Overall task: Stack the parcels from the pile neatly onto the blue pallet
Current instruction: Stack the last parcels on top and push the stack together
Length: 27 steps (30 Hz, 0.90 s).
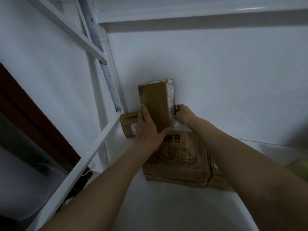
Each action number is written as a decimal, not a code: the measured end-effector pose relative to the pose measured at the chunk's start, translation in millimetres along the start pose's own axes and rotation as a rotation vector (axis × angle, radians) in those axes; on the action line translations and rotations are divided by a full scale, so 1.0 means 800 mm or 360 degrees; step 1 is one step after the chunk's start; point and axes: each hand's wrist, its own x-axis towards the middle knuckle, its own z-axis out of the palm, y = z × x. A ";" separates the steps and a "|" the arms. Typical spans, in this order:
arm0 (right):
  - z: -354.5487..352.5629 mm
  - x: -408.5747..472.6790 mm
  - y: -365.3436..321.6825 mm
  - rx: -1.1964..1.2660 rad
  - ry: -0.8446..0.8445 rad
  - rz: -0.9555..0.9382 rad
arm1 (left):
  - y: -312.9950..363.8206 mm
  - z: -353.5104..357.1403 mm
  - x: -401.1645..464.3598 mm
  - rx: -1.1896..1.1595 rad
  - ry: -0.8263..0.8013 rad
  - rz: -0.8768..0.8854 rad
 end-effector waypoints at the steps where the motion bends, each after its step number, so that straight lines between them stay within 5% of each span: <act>1: 0.001 0.005 0.001 0.0087 -0.0040 0.0015 | -0.001 0.006 0.002 -0.0044 0.0017 -0.0002; 11: -0.013 -0.014 -0.011 0.0338 -0.0029 -0.0193 | -0.005 -0.005 0.012 -0.0467 0.0190 0.0023; 17: -0.036 -0.080 -0.023 0.0448 -0.0022 -0.0303 | -0.006 -0.058 -0.008 -0.1449 -0.0273 -0.0170; 27: -0.055 -0.246 0.001 0.0747 -0.0030 -0.0359 | 0.028 -0.093 -0.124 -0.1717 -0.0784 -0.0158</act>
